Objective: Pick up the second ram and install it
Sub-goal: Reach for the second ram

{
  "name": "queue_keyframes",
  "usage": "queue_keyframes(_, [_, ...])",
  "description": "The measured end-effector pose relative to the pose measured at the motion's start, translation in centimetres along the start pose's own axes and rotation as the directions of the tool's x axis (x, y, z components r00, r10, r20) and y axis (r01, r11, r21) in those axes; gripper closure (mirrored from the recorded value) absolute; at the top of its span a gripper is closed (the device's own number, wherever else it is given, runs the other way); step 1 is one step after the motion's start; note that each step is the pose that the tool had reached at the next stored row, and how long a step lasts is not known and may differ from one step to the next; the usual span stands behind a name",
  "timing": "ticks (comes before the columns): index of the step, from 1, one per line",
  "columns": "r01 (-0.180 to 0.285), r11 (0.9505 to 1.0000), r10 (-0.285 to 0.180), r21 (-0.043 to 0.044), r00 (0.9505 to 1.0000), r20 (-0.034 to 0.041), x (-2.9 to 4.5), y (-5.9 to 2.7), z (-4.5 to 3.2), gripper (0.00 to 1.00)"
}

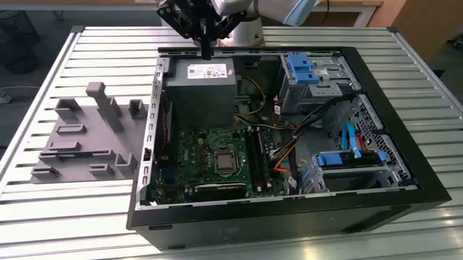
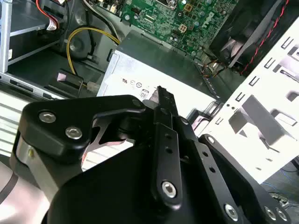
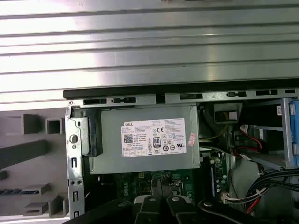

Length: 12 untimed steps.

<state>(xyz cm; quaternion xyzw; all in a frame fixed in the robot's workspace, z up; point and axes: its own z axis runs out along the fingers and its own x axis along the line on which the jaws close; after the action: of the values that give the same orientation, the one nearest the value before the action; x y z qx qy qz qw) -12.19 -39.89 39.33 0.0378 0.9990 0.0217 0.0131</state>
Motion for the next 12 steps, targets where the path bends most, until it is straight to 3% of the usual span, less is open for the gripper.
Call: queue_keyframes(12, [0.000, 1.0000, 0.000, 0.0000, 1.0000, 0.0000, 0.18, -0.01, 0.00, 0.89])
